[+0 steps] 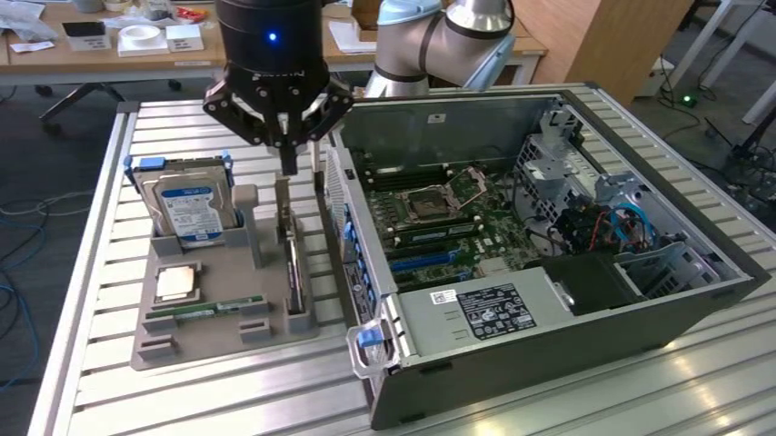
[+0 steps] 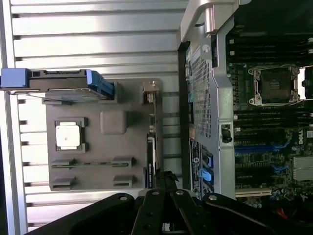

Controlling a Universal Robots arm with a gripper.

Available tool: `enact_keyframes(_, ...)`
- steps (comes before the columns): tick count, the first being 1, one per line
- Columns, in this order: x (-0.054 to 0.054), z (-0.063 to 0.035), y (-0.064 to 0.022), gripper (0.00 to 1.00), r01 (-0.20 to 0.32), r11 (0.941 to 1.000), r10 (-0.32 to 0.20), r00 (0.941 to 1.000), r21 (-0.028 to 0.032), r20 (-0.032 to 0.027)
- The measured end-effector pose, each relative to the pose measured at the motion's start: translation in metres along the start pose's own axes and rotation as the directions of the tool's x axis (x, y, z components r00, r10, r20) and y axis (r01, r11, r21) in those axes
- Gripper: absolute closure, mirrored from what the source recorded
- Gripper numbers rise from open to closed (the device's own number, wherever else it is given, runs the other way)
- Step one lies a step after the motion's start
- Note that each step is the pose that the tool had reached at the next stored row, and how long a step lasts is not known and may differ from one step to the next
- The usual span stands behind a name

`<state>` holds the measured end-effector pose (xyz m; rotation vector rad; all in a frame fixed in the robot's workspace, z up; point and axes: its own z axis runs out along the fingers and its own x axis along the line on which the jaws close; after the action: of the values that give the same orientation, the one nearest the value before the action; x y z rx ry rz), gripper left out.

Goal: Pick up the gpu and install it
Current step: 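Reach for the gpu, then pick up the gpu and move the gpu toward the slot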

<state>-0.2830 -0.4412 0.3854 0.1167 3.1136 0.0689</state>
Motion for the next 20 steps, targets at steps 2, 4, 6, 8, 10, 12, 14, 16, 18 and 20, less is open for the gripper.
enact_keyframes(2, 0.0009, -0.0001, -0.0015, 0.89, 0.0, 1.0, 0.0, 1.0, 0.0001, 0.0)
enact_keyframes(4, 0.0018, -0.0001, -0.003, 0.89, 0.0, 1.0, 0.0, 1.0, 0.0, -0.0001)
enact_keyframes(6, 0.0032, 0.0, -0.004, 0.89, 0.0, 1.0, 0.0, 1.0, 0.0, 0.0001)
enact_keyframes(8, 0.0058, 0.0001, -0.0045, 0.89, 0.0, 1.0, 0.0, 1.0, 0.0001, 0.0)
enact_keyframes(10, 0.0078, 0.0001, -0.0049, 0.89, 0.0, 1.0, 0.0, 1.0, 0.0001, -0.0001)
enact_keyframes(12, 0.0084, 0.0001, -0.0052, 0.89, 0.0, 1.0, 0.0, 1.0, 0.0, -0.0001)
enact_keyframes(14, 0.0084, 0.0001, -0.0051, 0.89, 0.0, 1.0, 0.0, 1.0, 0.0001, -0.0001)
enact_keyframes(16, 0.0085, 0.0001, -0.0051, 0.89, 0.0, 1.0, 0.0, 1.0, 0.0001, 0.0)
enact_keyframes(18, 0.0085, 0.0001, -0.0051, 0.89, 0.0, 1.0, 0.0, 1.0, 0.0001, 0.0)
enact_keyframes(20, 0.0085, 0.0001, -0.0051, 0.89, 0.0, 1.0, 0.0, 1.0, 0.0001, -0.0001)
